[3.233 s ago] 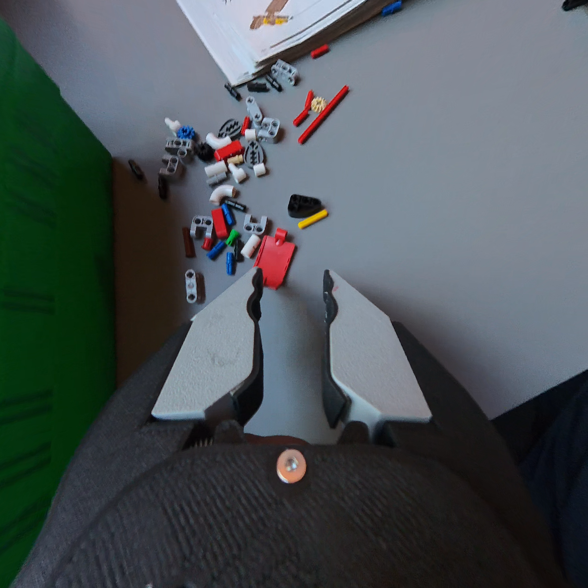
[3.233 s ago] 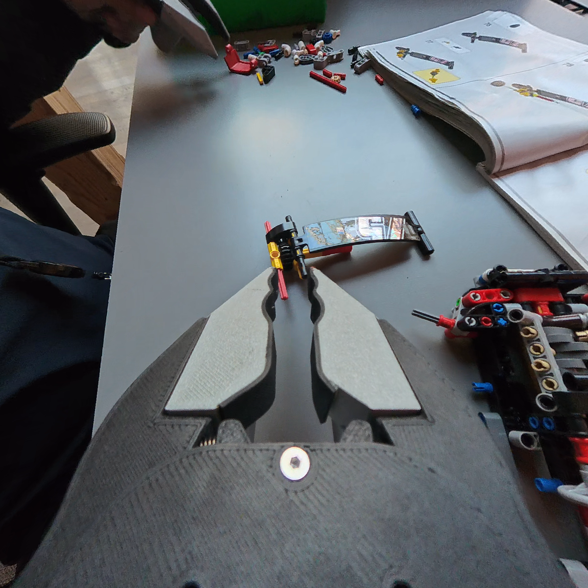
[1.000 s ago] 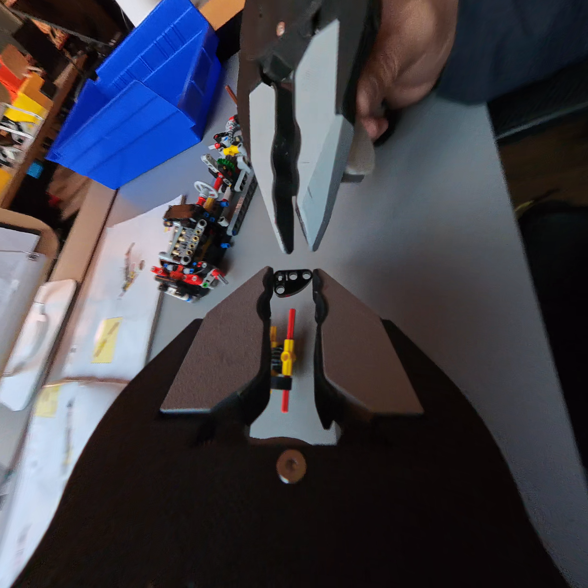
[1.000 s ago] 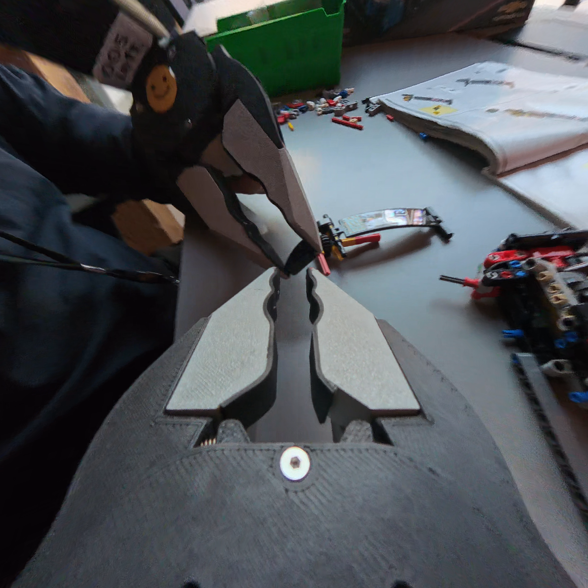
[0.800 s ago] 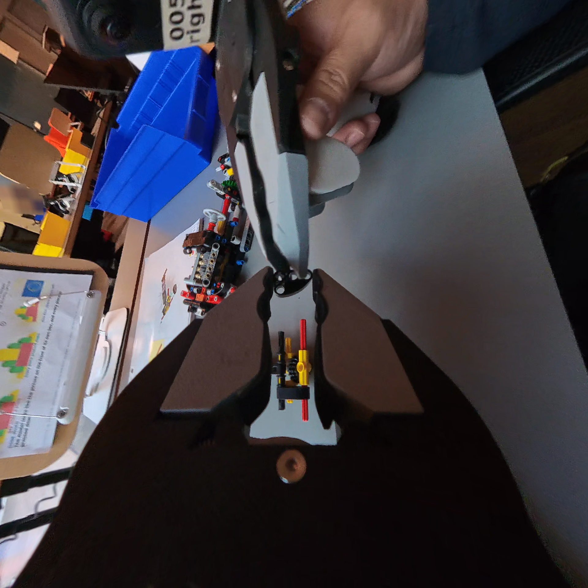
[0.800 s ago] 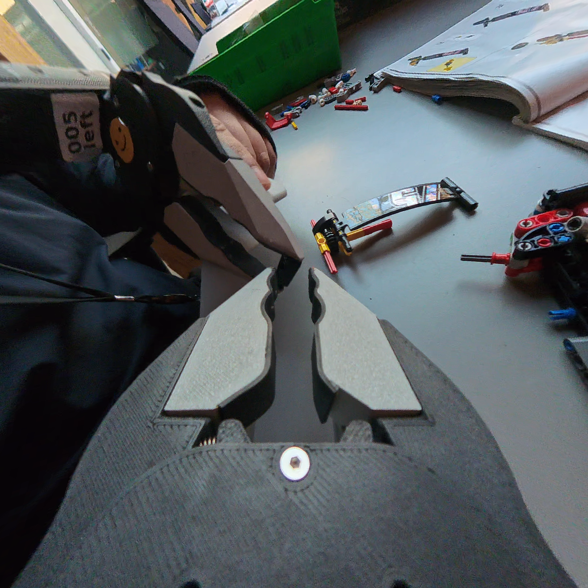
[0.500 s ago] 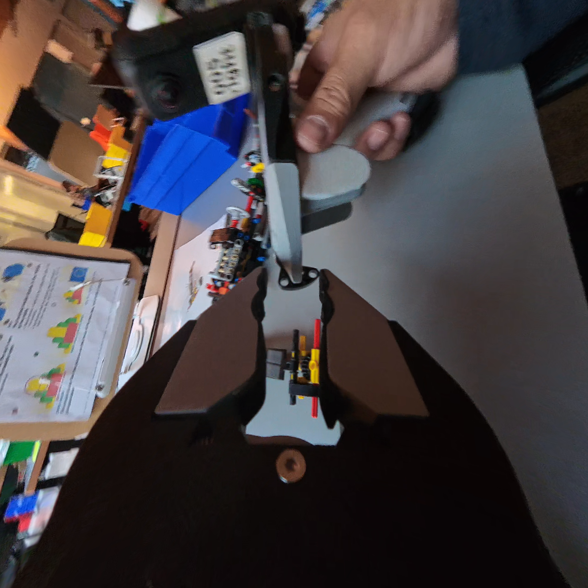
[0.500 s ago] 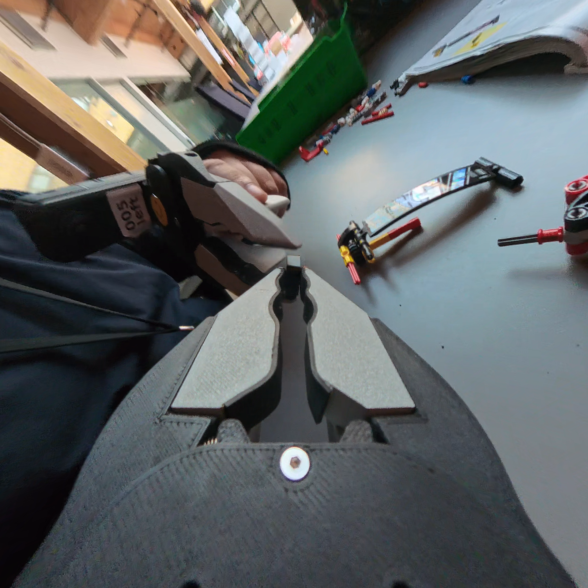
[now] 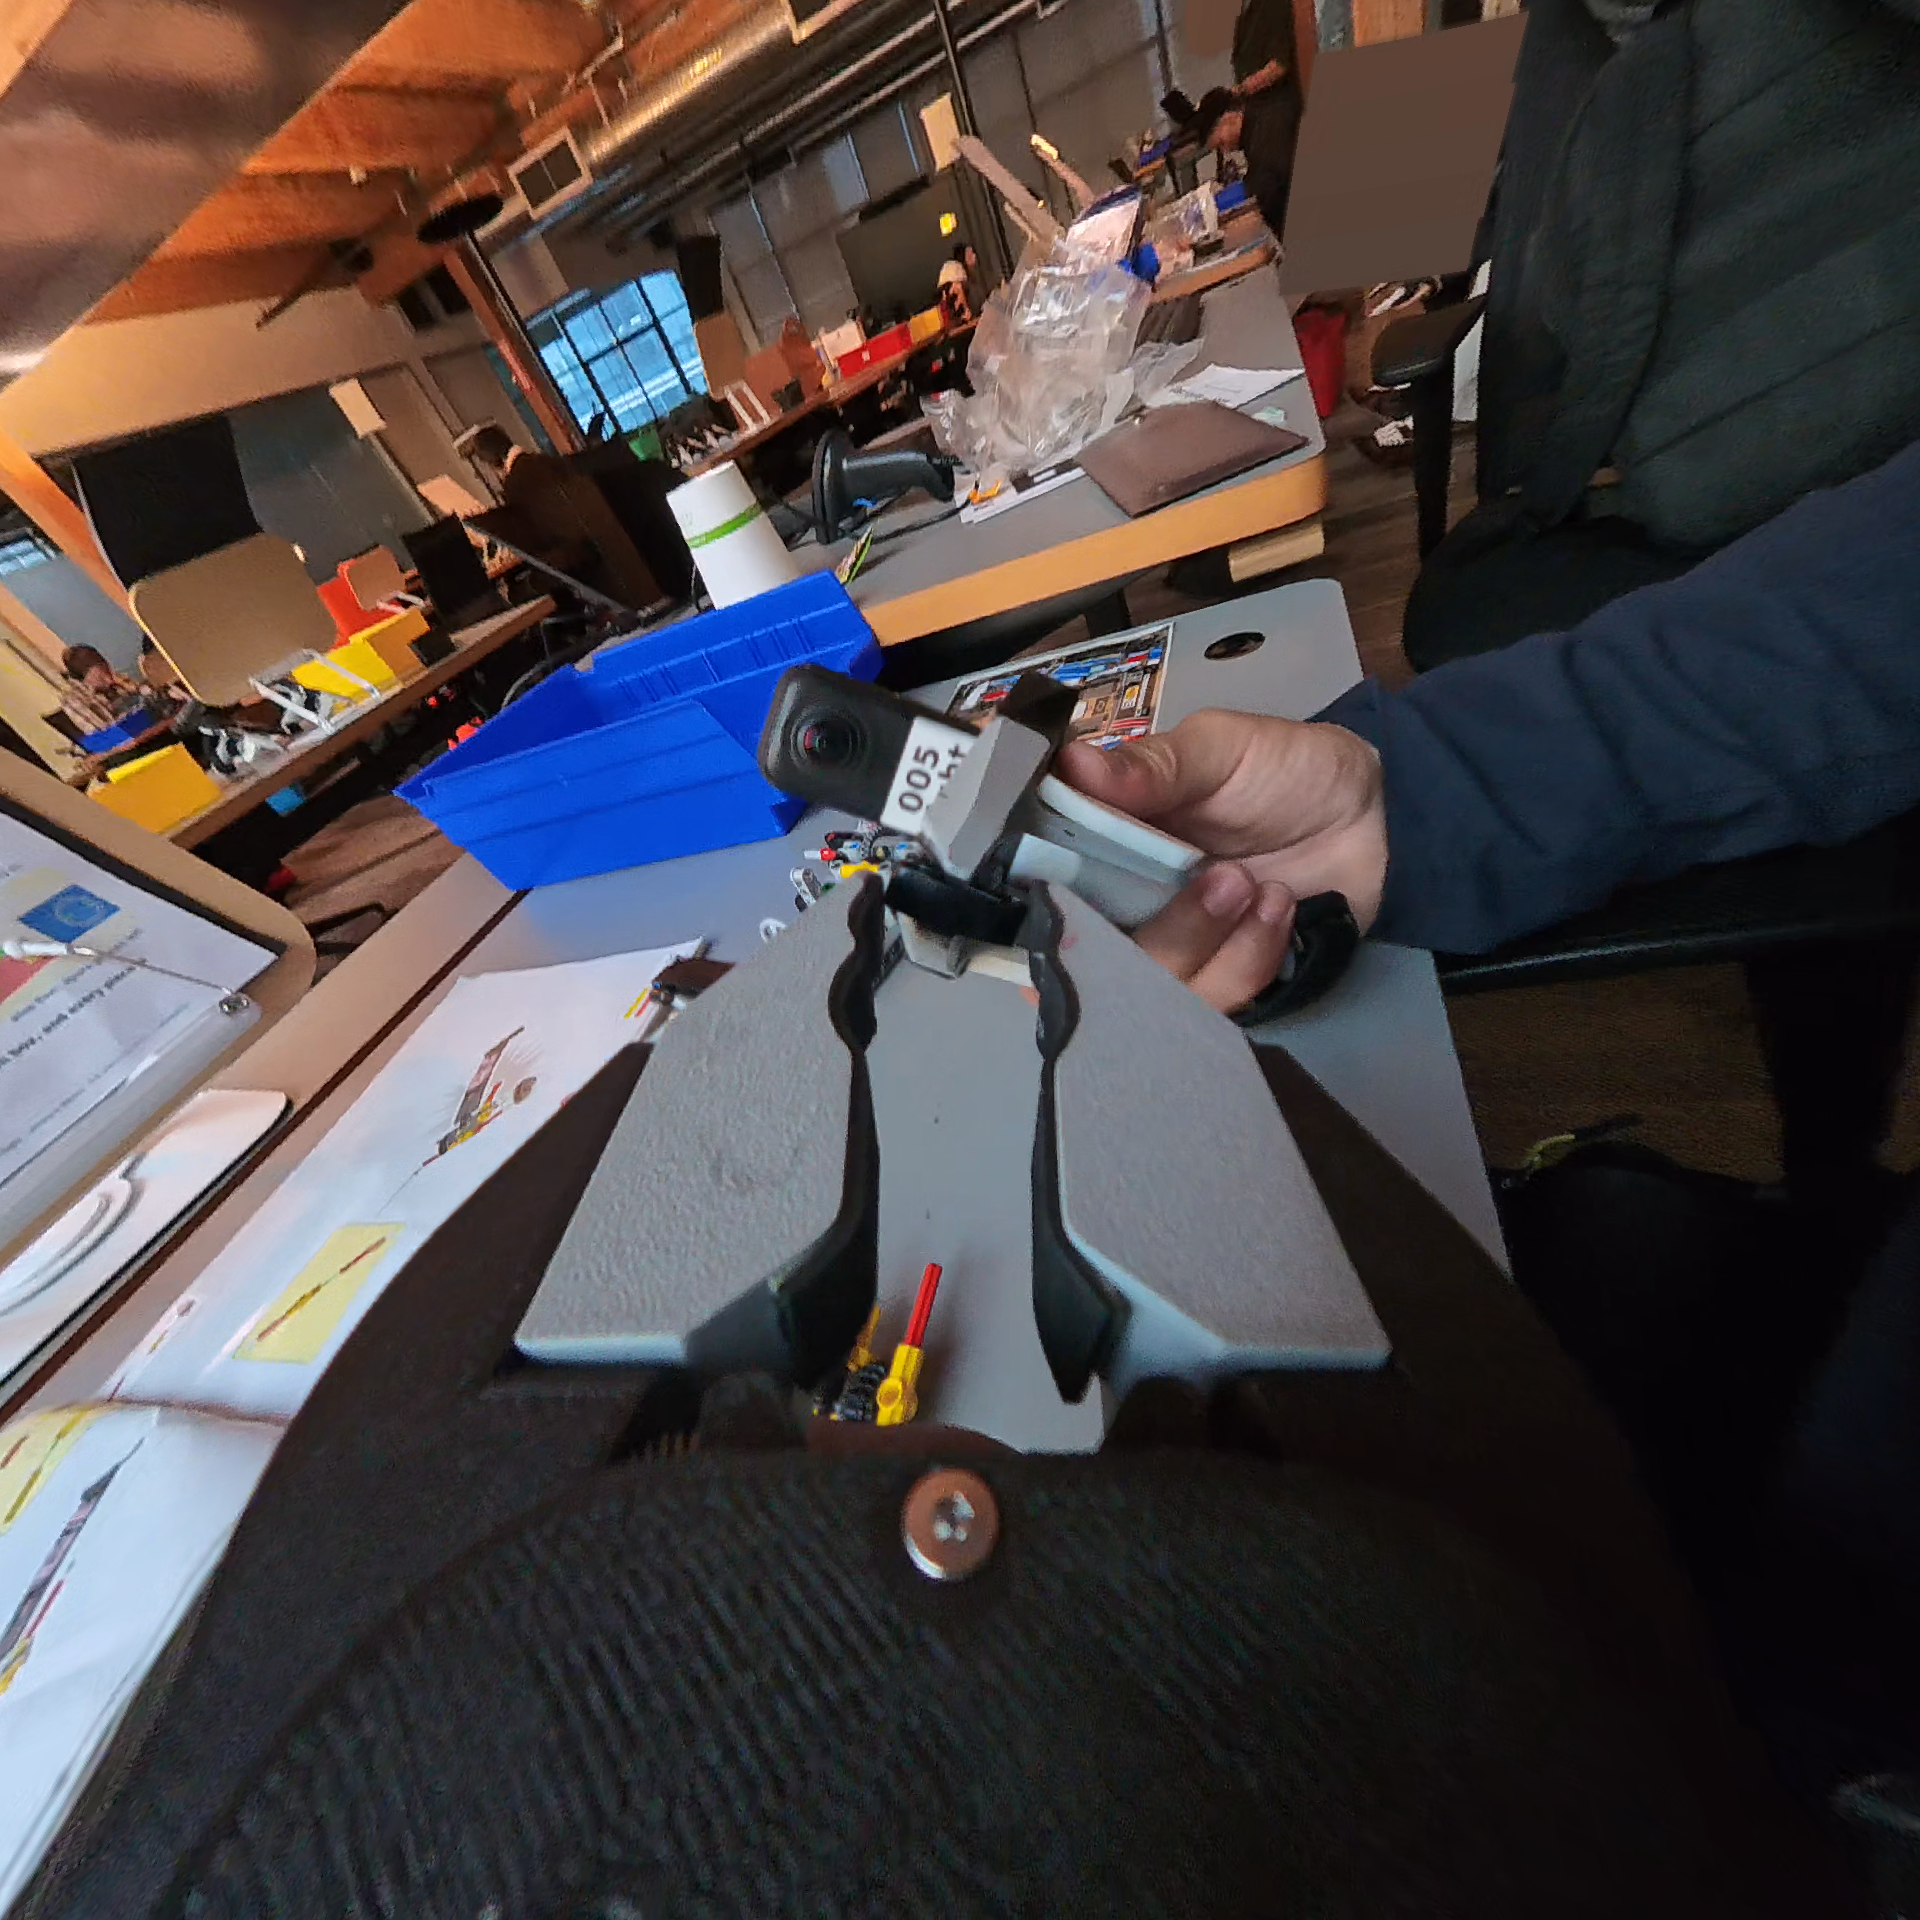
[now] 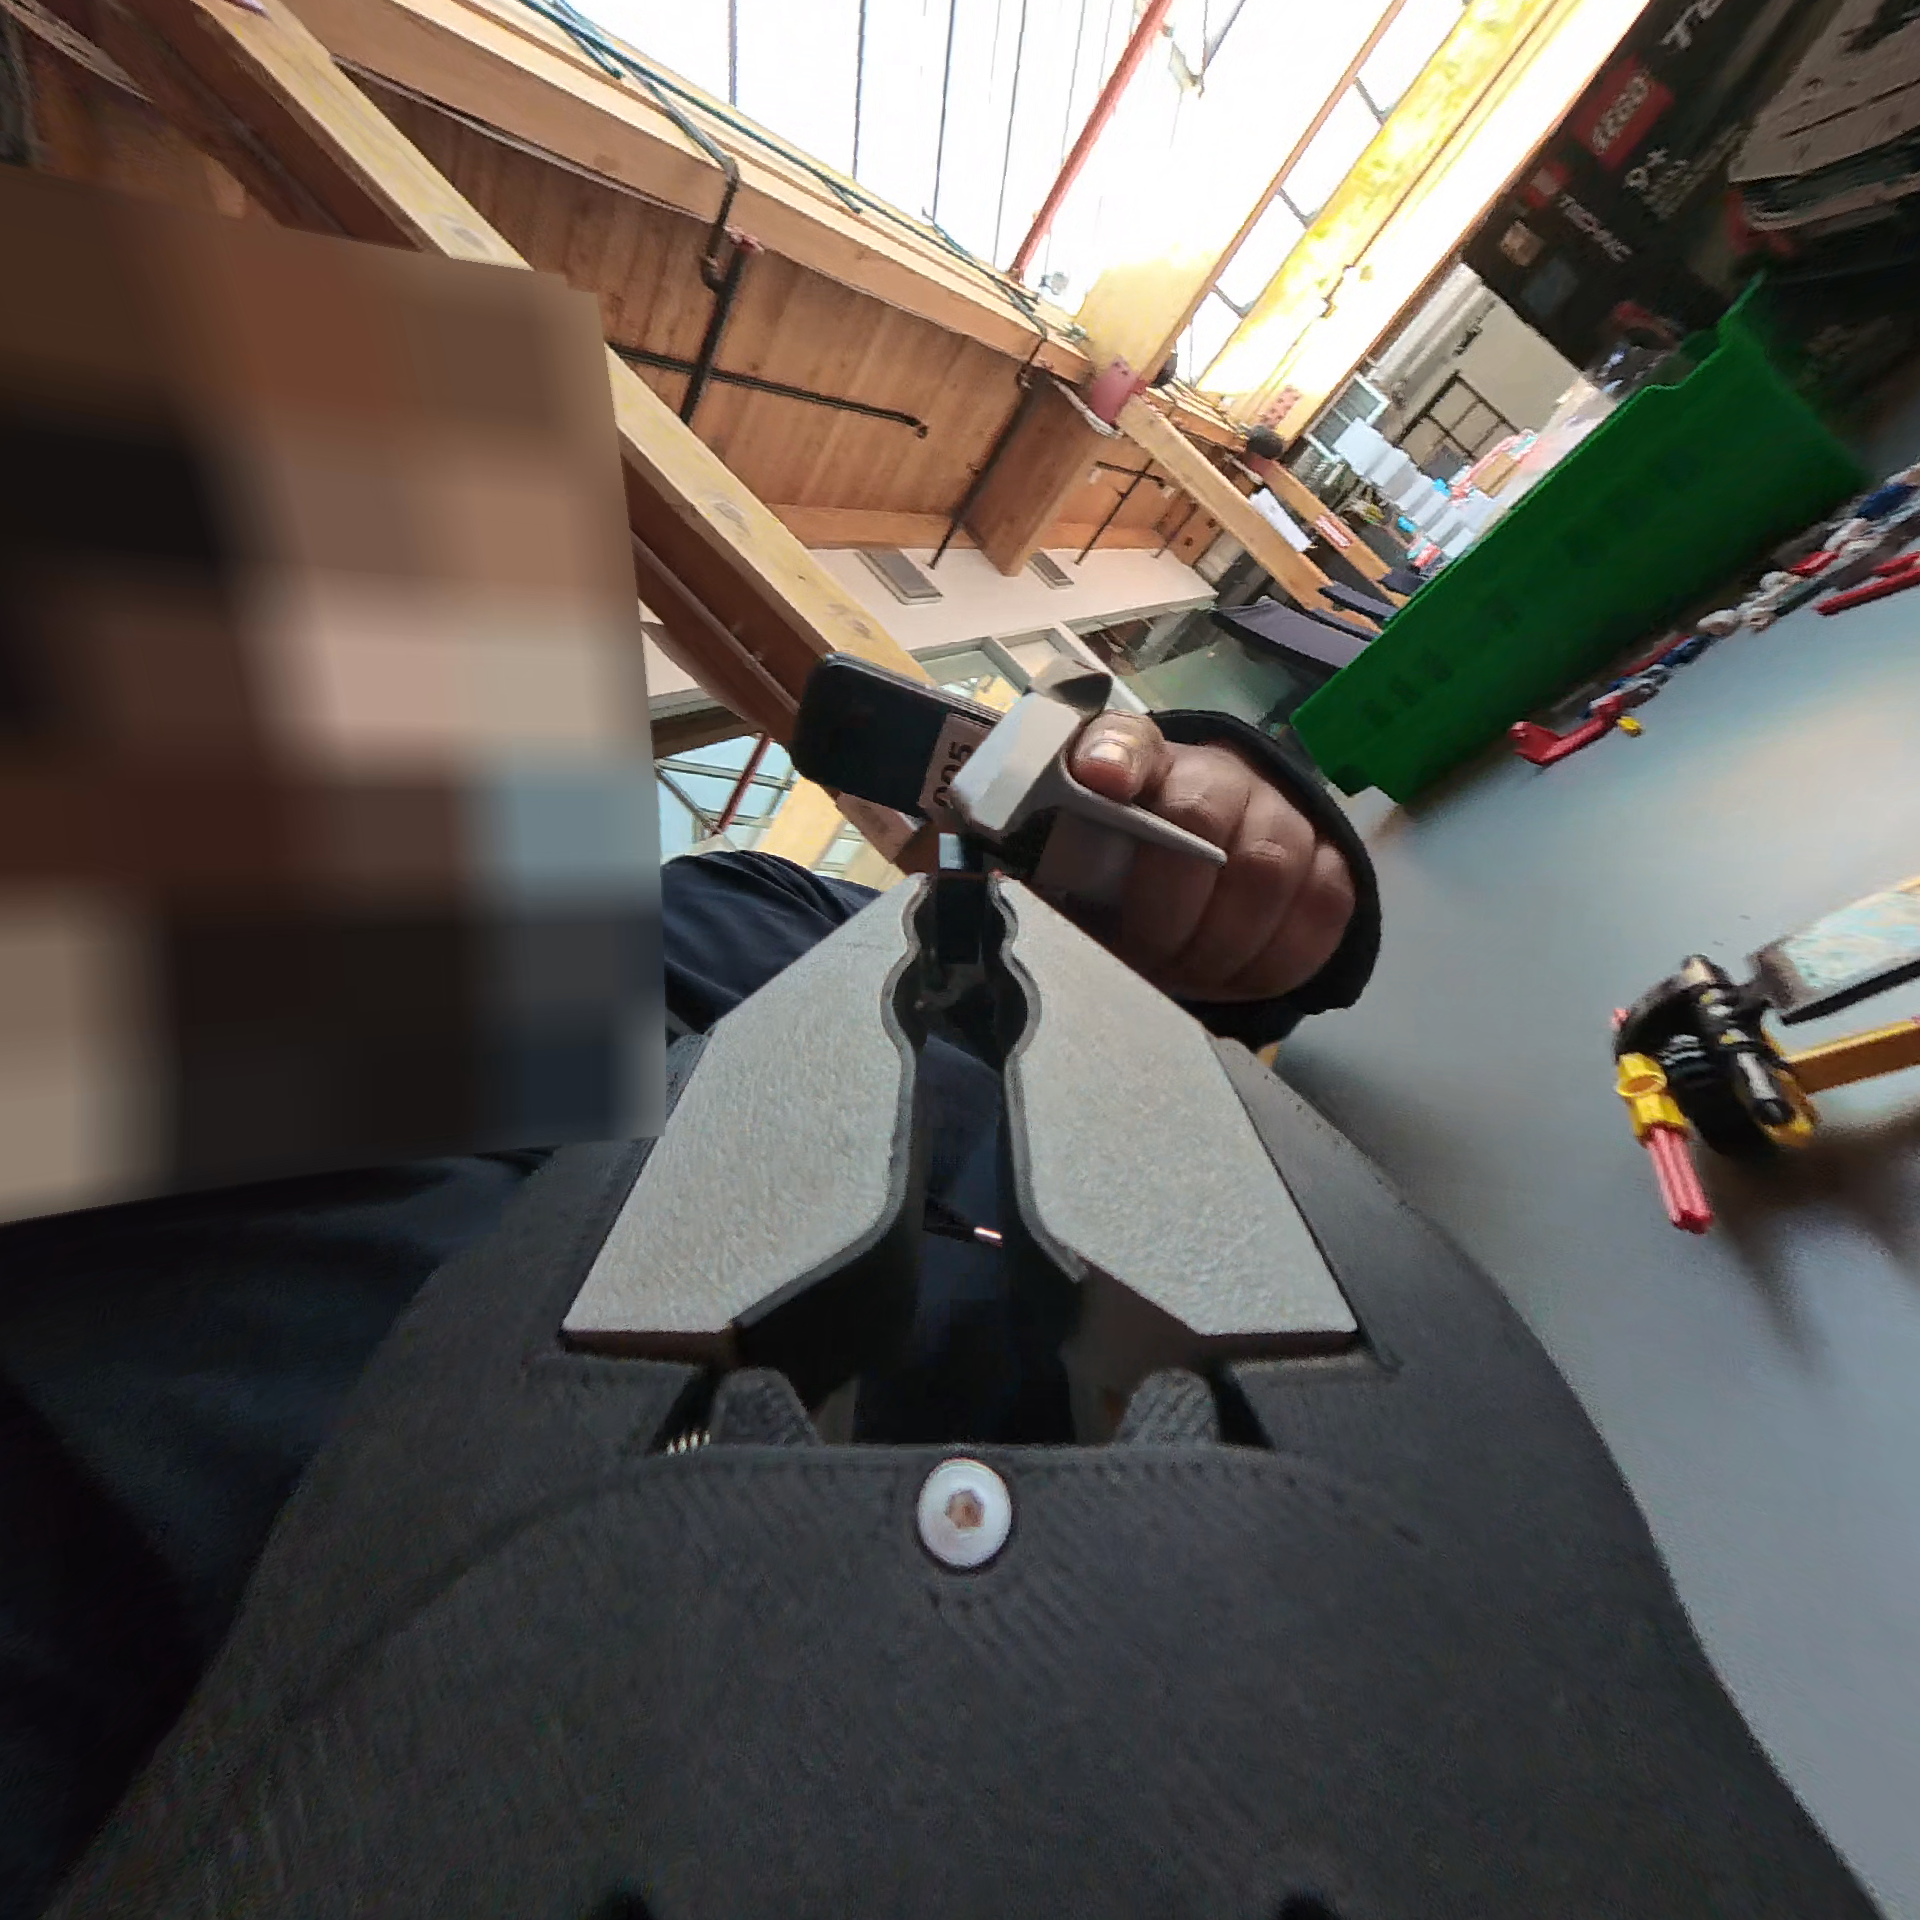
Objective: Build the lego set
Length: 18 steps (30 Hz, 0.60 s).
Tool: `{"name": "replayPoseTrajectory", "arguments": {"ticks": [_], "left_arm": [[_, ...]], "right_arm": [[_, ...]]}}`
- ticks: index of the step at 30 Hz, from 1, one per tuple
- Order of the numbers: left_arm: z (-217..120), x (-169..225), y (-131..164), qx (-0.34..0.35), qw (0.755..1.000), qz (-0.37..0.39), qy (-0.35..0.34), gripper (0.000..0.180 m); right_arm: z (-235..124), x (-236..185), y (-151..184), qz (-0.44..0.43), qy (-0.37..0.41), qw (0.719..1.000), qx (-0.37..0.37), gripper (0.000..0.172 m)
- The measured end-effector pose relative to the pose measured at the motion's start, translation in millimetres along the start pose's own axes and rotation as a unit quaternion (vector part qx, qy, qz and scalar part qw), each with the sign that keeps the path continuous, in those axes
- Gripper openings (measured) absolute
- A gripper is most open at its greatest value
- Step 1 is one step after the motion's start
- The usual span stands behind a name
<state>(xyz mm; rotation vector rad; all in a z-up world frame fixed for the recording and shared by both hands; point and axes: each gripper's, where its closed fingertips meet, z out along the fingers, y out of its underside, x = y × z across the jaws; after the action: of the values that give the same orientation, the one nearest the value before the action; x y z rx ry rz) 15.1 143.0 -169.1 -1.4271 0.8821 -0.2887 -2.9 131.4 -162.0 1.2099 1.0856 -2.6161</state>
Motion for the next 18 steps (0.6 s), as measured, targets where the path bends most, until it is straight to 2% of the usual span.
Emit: {"name": "replayPoseTrajectory", "arguments": {"ticks": [4, 7, 12, 15, 18], "left_arm": [[-2.5, 1.2, -7.1, 0.010, 1.000, 0.029, 0.007, 0.025], [-1.1, -4.0, 0.4, -0.038, 0.998, 0.044, 0.005, 0.025], [2.2, -15.4, 34.1, -0.197, 0.977, 0.084, -0.021, 0.025], [3.5, -15.9, 47.8, -0.259, 0.959, 0.111, -0.025, 0.025], [5.5, -14.2, 58.7, -0.306, 0.944, 0.125, -0.018, 0.025]], "right_arm": [[4.4, -7.9, -0.3, 0.024, -0.048, 0.998, 0.014, 0.006], [2.5, -1.5, -3.6, 0.035, -0.033, 0.999, 0.025, 0.006], [-8.1, 31.6, -4.5, -0.001, 0.120, 0.993, 0.007, 0.010], [-15.4, 44.4, -1.6, -0.056, 0.217, 0.974, -0.033, 0.012], [-21.2, 53.2, 3.3, -0.083, 0.274, 0.956, -0.069, 0.014]]}}
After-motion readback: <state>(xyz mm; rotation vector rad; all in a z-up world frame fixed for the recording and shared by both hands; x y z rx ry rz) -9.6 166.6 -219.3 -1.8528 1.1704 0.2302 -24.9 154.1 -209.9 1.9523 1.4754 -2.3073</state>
